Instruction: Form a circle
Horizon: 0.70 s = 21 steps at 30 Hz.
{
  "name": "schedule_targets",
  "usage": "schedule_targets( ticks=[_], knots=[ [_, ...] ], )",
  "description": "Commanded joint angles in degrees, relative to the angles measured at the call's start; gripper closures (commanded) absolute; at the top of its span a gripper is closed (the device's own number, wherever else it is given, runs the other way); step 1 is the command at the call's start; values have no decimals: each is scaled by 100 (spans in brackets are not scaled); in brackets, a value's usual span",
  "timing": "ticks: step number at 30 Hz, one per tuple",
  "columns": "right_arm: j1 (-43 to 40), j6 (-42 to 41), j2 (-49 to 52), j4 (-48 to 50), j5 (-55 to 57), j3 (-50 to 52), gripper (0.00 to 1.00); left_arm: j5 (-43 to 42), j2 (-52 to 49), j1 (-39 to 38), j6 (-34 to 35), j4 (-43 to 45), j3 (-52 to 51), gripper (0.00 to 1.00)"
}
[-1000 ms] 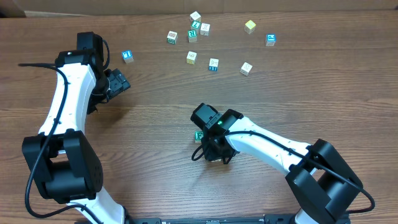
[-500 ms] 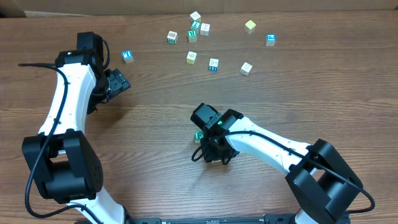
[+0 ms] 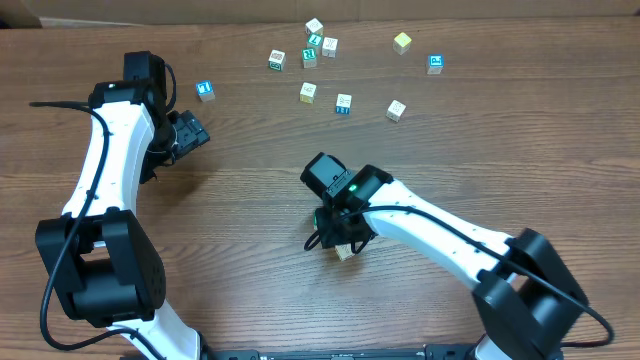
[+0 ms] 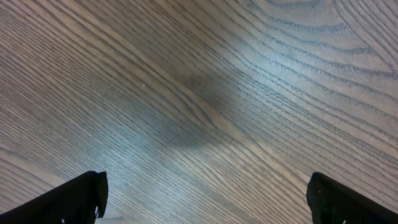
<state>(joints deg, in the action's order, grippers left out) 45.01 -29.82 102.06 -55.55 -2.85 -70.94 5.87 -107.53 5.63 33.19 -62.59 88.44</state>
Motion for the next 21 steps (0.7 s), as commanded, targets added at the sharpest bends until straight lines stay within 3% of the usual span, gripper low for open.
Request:
schedule_targets(
  ticks=[1, 10, 18, 21],
  knots=[
    [-341, -20, -468, -92, 321, -365, 49, 66, -2, -7, -63, 0, 118, 0],
    [-1661, -15, -584, -459, 321, -393, 45, 66, -2, -7, -63, 0, 118, 0],
    [-2682, -15, -584, -459, 977, -391, 0, 66, -2, -7, -63, 0, 118, 0],
    [-3069, -15, -584, -393, 1187, -391, 0, 33, -2, -7, -50, 7, 118, 0]
  ],
)
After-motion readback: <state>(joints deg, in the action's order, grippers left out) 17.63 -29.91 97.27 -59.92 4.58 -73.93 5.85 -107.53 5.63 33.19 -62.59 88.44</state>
